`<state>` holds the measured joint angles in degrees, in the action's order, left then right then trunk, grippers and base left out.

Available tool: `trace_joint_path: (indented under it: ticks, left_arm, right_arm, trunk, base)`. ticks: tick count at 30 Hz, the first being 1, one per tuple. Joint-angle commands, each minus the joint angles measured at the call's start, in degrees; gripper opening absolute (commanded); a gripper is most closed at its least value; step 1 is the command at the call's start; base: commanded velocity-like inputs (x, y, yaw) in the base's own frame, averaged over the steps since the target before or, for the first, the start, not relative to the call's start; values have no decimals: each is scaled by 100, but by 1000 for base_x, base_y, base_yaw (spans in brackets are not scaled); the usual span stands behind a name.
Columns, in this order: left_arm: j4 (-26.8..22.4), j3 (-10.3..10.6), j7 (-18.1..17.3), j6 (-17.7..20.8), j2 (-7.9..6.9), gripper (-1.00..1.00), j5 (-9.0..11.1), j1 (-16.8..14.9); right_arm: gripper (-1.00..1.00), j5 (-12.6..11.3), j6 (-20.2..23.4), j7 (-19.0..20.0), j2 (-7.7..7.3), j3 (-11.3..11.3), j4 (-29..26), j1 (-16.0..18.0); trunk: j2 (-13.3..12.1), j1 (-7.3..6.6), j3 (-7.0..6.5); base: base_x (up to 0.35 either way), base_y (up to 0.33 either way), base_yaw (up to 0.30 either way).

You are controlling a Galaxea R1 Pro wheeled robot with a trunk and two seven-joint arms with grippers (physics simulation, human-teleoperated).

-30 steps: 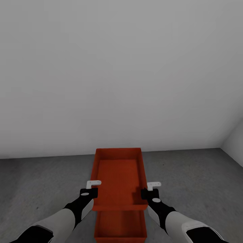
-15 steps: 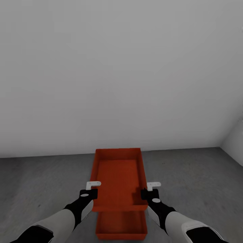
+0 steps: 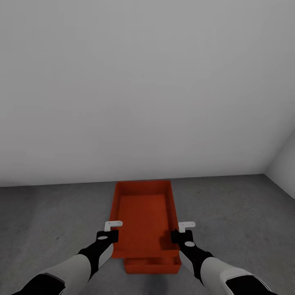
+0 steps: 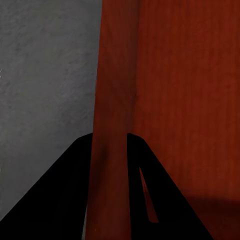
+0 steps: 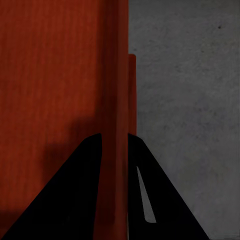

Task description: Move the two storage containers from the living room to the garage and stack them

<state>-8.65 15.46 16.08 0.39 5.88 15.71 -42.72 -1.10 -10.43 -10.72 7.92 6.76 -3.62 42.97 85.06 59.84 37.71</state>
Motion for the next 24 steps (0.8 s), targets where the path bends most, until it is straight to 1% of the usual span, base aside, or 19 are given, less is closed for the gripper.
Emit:
trace_joint_path:
  ticks: [1, 11, 19, 24]
  left_arm:
    - [-225, -385, 91, -145, -2, -100, 153, -9]
    - [-225, -386, 93, -145, -8, -100, 151, -9]
    - [-225, -386, 94, -145, -8, -100, 151, -9]
    - [-225, -386, 97, -145, -8, -100, 151, -9]
  right_arm:
    - [-100, -74, -29, -454, -1, -175, 221, 1]
    - [-100, -76, -29, -457, -2, -175, 221, 1]
    - [-100, -61, -29, -496, -1, -175, 221, 1]
    - [-100, -59, -29, -500, -1, -175, 221, 1]
  trunk:
    - [3, -1, 4]
    - [3, -1, 4]
    - [3, -1, 4]
    - [3, -1, 4]
  base:
    - [-56, 24, 0]
    - [-10, 4, -9]
    - [0, 0, -199]
    - [0, 0, -86]
